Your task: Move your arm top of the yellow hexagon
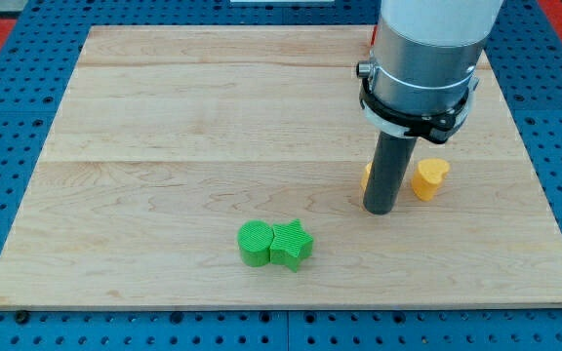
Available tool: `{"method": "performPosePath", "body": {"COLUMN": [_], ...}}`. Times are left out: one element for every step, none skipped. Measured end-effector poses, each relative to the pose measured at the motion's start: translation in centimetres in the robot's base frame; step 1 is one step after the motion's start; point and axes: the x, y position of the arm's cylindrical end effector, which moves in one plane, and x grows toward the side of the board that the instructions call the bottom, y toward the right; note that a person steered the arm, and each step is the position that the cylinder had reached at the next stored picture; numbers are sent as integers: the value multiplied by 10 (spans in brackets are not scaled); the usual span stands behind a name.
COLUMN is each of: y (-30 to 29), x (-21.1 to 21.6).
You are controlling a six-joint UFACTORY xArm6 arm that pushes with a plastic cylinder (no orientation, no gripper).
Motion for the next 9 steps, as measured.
{"method": "performPosePath", "body": {"y": [-4,-48,-87,-86,-61,-37,-36,-32,-17], "x": [12,21,-3,-45,-62,-62,-62,-62,-64]}}
